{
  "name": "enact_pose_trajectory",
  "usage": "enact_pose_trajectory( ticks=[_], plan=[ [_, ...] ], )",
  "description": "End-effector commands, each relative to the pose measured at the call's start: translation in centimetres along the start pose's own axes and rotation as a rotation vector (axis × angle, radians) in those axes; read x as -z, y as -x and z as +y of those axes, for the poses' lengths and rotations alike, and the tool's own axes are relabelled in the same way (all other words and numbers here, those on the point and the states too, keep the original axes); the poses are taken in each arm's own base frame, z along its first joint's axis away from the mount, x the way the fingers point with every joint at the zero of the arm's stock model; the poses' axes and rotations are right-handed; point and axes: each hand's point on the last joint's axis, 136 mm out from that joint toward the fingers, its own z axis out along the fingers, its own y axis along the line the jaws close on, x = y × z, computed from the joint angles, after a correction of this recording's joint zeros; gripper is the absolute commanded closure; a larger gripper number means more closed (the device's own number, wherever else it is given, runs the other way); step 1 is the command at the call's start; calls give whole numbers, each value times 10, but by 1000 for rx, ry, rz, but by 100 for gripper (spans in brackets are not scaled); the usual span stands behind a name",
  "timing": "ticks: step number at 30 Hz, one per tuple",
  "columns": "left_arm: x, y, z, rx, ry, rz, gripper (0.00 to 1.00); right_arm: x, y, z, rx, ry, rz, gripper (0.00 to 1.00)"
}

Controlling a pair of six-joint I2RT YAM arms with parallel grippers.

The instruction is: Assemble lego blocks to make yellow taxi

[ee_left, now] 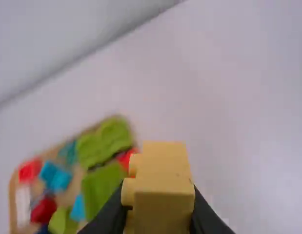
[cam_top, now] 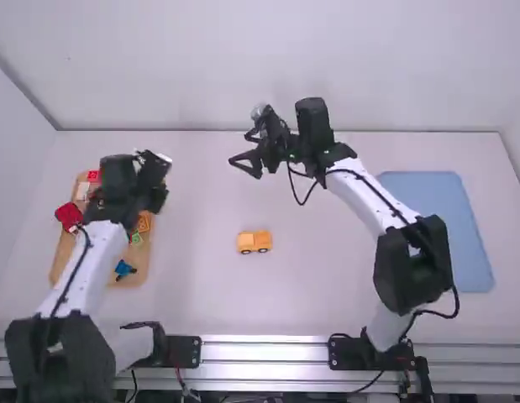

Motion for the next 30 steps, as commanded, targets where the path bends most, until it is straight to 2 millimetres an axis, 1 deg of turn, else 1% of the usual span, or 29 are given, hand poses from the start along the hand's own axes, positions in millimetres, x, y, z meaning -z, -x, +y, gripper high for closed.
enact_pose_trajectory(
  ticks=[1, 3, 4, 6, 8, 10, 13, 16, 17, 21, 25, 30],
  plan=[
    [8, 21, -45, -157, -80, -98, 92, -8, -23, 5, -128, 165, 20, 2],
    [10, 28, -64, -191, -113, -131, 95, -7, -31, 7, -163, 224, 24, 3],
    [11, 32, -74, -208, -132, -143, 96, -7, -36, 6, -185, 241, 30, 2],
    [11, 36, -93, -243, -163, -152, 97, -3, -49, 0, -225, 238, 55, 2],
    [9, 39, -99, -251, -178, -162, 97, -2, -56, -1, -223, 232, 72, 2],
    [5, 45, -108, -250, -203, -183, 95, -1, -65, 4, -221, 245, 95, 2],
    [2, 50, -117, -259, -233, -207, 93, -2, -71, 10, -232, 253, 119, 1],
    [-4, 53, -125, -267, -254, -221, 93, -8, -75, 16, -237, 256, 140, 8],
    [-7, 54, -128, -273, -260, -222, 93, -11, -76, 16, -230, 244, 149, 12],
    [-14, 53, -139, -286, -281, -219, 95, -16, -79, 15, -237, 220, 166, 17],
    [-23, 52, -144, -284, -290, -215, 97, -21, -83, 15, -250, 193, 188, 20],
    [-22, 56, -147, -264, -307, -230, 97, -28, -85, 15, -266, 164, 206, 23]
  ],
)
